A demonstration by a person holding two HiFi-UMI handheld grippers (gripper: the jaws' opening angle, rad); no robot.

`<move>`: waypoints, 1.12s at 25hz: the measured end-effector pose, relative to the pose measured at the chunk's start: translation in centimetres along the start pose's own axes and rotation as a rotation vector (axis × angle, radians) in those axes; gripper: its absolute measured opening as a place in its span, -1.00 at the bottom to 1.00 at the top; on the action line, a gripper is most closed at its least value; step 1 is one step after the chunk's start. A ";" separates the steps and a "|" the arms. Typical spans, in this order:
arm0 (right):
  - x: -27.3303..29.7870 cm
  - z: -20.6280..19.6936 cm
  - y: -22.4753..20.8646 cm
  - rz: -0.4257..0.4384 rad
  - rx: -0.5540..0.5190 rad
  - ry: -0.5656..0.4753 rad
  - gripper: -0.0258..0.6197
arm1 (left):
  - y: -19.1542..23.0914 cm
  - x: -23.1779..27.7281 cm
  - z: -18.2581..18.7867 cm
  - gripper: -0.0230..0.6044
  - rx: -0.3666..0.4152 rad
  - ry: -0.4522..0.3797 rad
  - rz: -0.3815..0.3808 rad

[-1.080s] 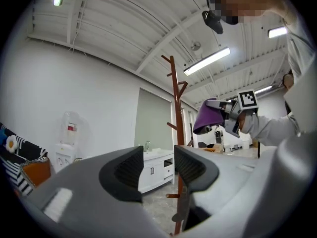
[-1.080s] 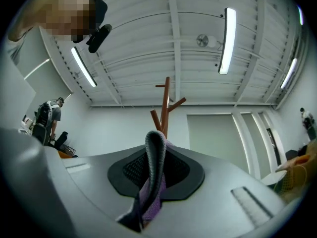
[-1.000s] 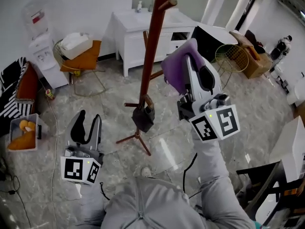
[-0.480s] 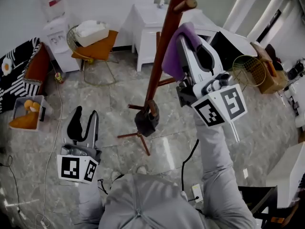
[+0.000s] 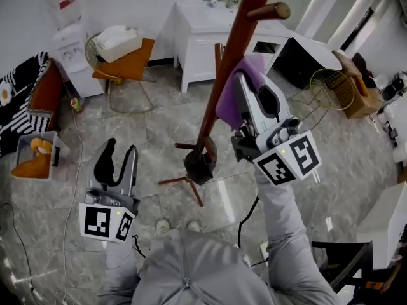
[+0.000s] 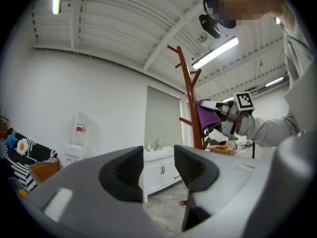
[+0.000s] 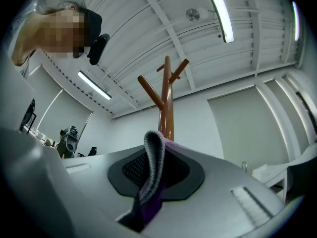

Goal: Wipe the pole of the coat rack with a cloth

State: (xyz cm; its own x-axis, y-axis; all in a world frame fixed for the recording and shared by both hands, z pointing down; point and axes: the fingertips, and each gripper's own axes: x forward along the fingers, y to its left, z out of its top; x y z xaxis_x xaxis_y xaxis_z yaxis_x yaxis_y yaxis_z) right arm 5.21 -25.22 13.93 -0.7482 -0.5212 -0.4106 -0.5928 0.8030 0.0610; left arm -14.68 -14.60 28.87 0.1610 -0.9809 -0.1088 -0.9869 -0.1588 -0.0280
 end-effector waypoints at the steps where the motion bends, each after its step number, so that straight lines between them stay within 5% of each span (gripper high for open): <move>1: -0.3 -0.7 0.1 -0.009 0.013 0.007 -0.82 | 0.1 0.3 0.0 -0.27 0.002 0.000 -0.011; 21: -5.3 -13.7 4.2 -0.076 0.160 0.271 -0.82 | -0.4 3.2 -1.5 -0.27 -0.031 0.017 -0.156; 28: -8.1 -10.3 4.2 -0.168 0.163 0.177 -0.82 | -1.0 3.3 -1.9 -0.27 -0.050 0.021 -0.182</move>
State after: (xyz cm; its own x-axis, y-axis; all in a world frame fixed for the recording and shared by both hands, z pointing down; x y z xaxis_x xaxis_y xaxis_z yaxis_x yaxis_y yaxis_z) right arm 5.73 -20.61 26.87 -0.6921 -0.6819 -0.2366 -0.6682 0.7293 -0.1473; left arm -13.16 -17.92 30.40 0.3373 -0.9375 -0.0858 -0.9408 -0.3388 0.0037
